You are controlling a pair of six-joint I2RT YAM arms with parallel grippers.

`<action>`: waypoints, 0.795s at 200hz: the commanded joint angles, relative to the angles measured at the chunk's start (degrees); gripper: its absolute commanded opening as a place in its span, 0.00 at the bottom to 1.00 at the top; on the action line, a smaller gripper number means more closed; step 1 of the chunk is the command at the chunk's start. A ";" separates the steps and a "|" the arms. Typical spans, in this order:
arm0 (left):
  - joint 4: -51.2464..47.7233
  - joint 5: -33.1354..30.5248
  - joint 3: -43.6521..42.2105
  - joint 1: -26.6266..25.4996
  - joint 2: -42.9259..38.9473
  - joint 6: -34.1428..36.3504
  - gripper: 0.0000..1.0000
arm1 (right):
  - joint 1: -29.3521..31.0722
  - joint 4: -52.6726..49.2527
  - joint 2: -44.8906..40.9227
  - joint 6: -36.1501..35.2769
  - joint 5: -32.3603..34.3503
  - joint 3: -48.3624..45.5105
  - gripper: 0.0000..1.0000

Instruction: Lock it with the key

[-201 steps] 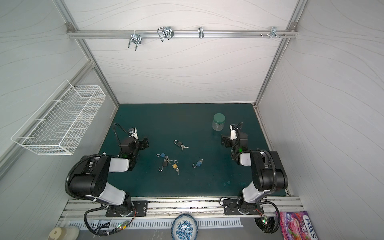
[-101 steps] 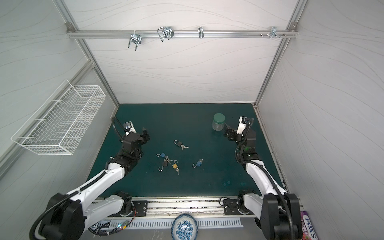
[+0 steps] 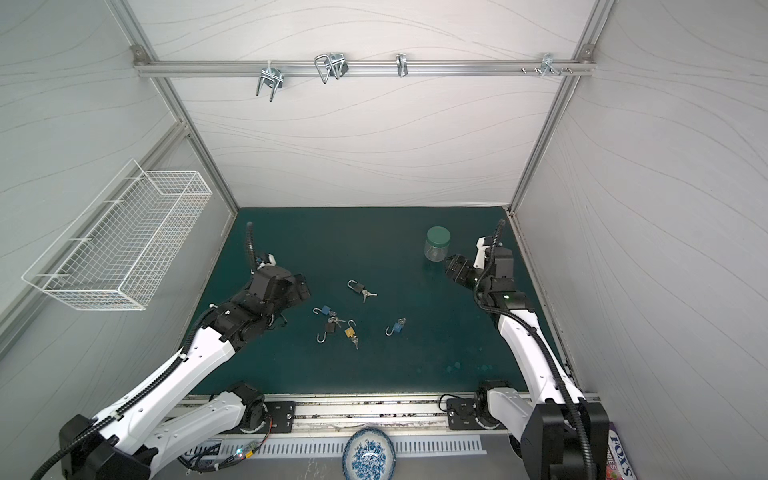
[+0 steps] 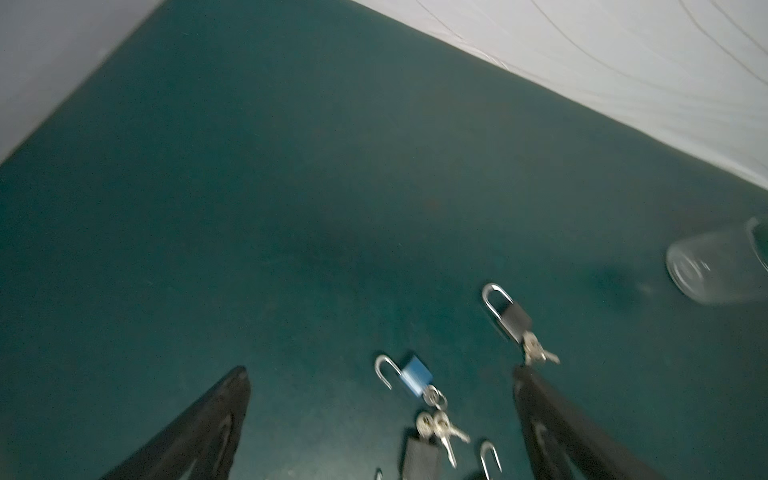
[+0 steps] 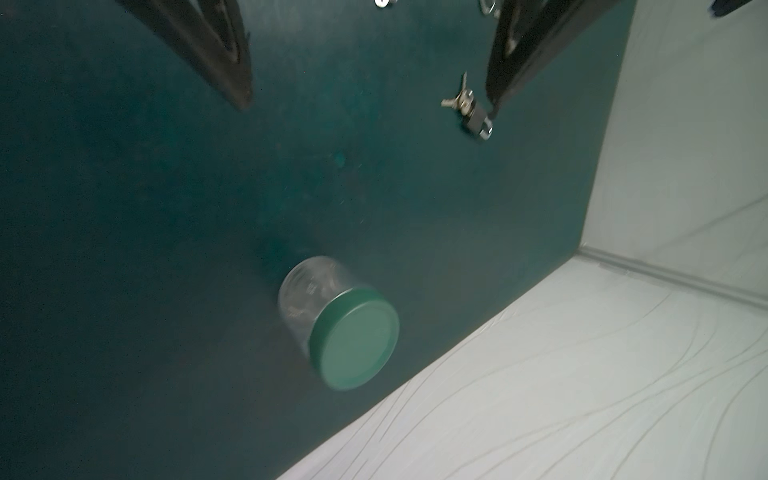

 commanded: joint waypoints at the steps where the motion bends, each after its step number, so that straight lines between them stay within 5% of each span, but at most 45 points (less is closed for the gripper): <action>1: -1.95 5.79 -1.12 -4.36 -1.65 -2.12 0.99 | 5.65 -3.27 -0.60 -2.33 -9.38 0.77 0.85; 36: 4.22 18.28 -5.32 -5.36 -1.57 -6.34 0.99 | 21.49 -5.33 2.22 -10.50 -0.67 2.27 0.82; 85: 7.47 20.84 -7.41 -4.55 -4.26 -7.64 0.99 | 37.05 -10.45 16.38 -29.06 8.64 13.18 0.84; 159: 18.14 48.02 -14.67 18.60 -7.52 -15.50 0.98 | 41.26 -20.12 44.14 -39.99 10.39 36.40 0.70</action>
